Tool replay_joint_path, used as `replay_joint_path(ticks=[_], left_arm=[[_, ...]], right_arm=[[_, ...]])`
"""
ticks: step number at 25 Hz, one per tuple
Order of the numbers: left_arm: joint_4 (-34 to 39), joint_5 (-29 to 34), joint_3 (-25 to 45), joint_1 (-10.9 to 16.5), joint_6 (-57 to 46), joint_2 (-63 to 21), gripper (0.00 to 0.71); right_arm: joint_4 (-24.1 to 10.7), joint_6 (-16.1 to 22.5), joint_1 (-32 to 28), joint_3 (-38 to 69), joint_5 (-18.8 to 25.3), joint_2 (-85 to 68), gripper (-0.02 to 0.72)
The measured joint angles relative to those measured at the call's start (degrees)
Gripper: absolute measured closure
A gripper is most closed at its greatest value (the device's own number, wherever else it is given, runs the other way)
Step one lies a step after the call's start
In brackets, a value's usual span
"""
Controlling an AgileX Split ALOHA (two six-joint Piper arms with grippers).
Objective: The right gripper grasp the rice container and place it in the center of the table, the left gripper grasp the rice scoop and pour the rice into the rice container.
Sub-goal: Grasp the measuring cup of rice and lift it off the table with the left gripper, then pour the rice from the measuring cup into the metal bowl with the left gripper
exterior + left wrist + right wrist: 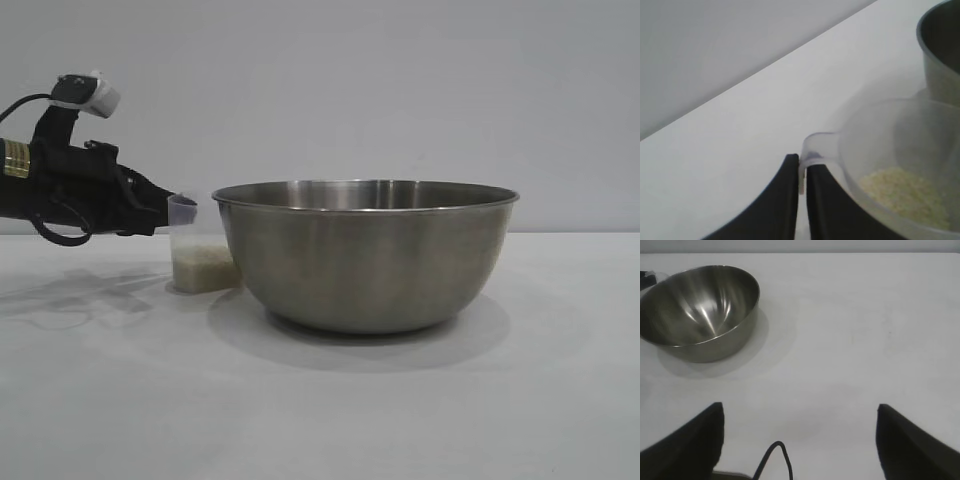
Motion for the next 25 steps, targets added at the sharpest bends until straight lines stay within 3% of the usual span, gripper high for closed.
replay_joint_path(ticks=[10, 18, 25], left_arm=[[1.30, 1.99, -2.75, -0.12, -0.71, -7.09, 0.710], [8.45, 8.56, -6.71, -6.31, 5.14, -10.19, 0.710], [9.75, 11.57, -8.55, -9.34, 12.44, -14.22, 0.710]], right_arm=[[0.00, 0.00, 0.00, 0.00, 0.00, 0.00, 0.135], [0.26, 0.00, 0.00, 0.00, 0.00, 0.00, 0.135], [0.26, 0.00, 0.00, 0.00, 0.00, 0.00, 0.135]])
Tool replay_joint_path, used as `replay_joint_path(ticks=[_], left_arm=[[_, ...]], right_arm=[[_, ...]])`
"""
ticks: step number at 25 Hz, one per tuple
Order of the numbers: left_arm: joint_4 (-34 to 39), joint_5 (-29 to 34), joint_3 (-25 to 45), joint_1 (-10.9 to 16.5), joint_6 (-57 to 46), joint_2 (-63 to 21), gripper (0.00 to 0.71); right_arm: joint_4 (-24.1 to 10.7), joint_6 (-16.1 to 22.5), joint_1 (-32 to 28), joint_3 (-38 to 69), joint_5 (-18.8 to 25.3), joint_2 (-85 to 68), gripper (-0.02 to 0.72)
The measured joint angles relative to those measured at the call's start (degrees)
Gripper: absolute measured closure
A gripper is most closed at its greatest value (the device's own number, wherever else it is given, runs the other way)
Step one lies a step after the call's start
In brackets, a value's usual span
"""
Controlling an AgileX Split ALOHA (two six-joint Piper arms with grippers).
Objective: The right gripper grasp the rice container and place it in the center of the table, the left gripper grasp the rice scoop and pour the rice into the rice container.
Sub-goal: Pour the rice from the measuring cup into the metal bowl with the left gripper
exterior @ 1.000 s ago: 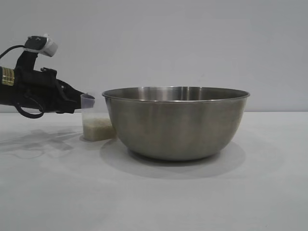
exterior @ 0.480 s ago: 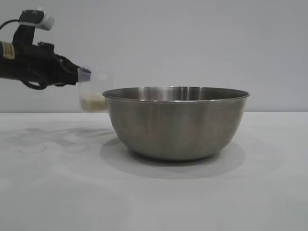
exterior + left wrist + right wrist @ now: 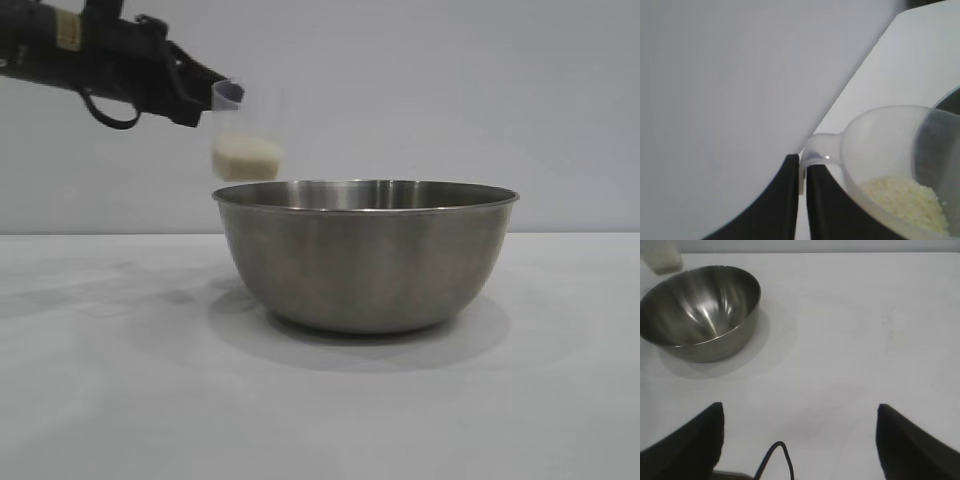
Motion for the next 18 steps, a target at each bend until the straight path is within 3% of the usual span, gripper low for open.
replay_joint_path(ticks=[10, 18], left_arm=[[2.83, 8.72, 0.00, -7.45, 19.57, -2.64, 0.710], [4.22, 13.15, 0.00, -9.36, 29.07, -2.64, 0.710]], right_arm=[[0.00, 0.00, 0.00, 0.00, 0.00, 0.00, 0.135], [0.00, 0.00, 0.00, 0.00, 0.00, 0.00, 0.135]])
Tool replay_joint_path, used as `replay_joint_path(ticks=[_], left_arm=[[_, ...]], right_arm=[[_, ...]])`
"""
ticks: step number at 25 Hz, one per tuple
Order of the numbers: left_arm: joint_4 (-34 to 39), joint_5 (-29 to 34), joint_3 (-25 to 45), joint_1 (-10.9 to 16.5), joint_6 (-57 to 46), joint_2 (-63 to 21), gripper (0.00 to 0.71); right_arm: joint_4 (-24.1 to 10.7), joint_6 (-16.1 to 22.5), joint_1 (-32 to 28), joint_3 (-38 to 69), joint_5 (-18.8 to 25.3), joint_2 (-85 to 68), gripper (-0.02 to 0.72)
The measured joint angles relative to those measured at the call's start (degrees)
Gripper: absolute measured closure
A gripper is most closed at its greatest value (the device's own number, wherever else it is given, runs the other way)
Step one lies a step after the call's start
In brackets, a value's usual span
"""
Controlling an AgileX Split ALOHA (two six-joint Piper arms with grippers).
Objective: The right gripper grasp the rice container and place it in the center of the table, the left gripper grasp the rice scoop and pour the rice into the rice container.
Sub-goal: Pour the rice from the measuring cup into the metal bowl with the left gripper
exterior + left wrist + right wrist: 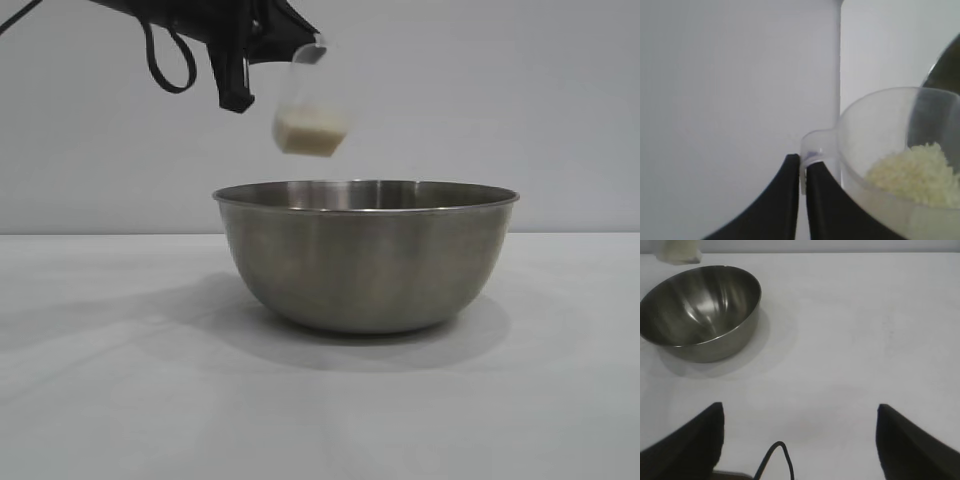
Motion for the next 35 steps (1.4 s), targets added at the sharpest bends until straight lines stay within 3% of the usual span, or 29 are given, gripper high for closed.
replay_joint_path(ticks=[19, 29, 35], left_arm=[[0.00, 1.52, 0.10, -0.80, 30.74, 0.00, 0.710], [-0.95, -0.65, 0.10, -4.93, 47.56, 0.00, 0.710], [-2.84, -1.77, 0.10, -5.17, 55.12, 0.00, 0.710]], right_arm=[[0.13, 0.00, 0.00, 0.00, 0.00, 0.00, 0.135], [0.13, 0.00, 0.00, 0.00, 0.00, 0.00, 0.135], [0.13, 0.00, 0.00, 0.00, 0.00, 0.00, 0.135]])
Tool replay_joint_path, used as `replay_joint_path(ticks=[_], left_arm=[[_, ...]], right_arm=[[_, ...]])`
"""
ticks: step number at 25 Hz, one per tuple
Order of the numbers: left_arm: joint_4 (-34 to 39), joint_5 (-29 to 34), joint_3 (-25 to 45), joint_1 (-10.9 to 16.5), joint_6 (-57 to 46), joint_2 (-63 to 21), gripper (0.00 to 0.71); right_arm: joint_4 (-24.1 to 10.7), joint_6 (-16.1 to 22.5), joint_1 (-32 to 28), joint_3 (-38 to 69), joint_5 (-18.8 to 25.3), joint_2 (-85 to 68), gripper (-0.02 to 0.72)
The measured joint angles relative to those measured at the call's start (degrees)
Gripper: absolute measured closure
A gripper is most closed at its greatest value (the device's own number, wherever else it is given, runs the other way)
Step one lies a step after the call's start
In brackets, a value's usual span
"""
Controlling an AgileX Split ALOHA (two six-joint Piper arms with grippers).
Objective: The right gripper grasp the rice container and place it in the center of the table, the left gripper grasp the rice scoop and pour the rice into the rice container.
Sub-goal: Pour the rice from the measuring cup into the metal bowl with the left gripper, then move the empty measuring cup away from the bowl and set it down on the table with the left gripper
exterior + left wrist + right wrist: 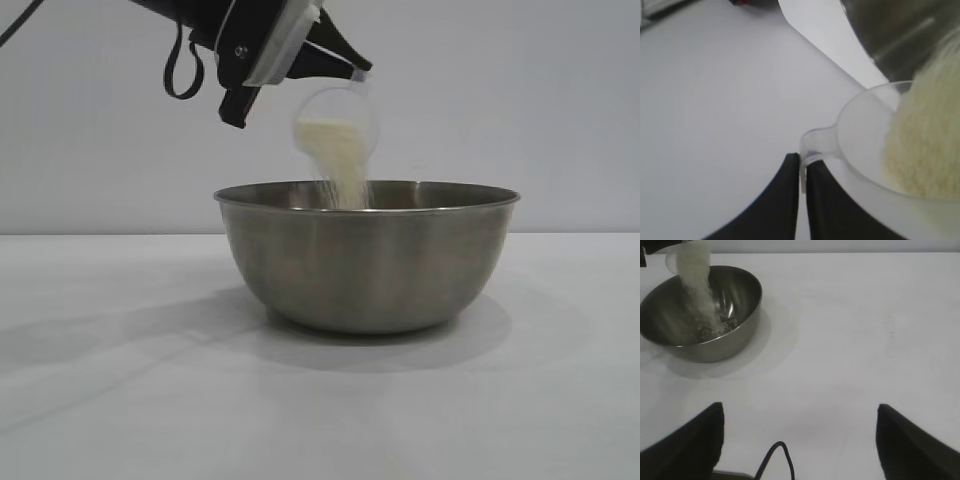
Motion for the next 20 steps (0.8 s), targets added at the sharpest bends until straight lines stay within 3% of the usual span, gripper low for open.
replay_joint_path(ticks=[9, 20], left_arm=[[-0.13, -0.87, 0.00, -0.02, 9.96, 0.00, 0.710], [-0.13, -4.65, 0.00, -0.02, 14.24, 0.00, 0.710]], right_arm=[[0.00, 0.00, 0.00, 0.00, 0.00, 0.00, 0.135], [0.00, 0.00, 0.00, 0.00, 0.00, 0.00, 0.135]])
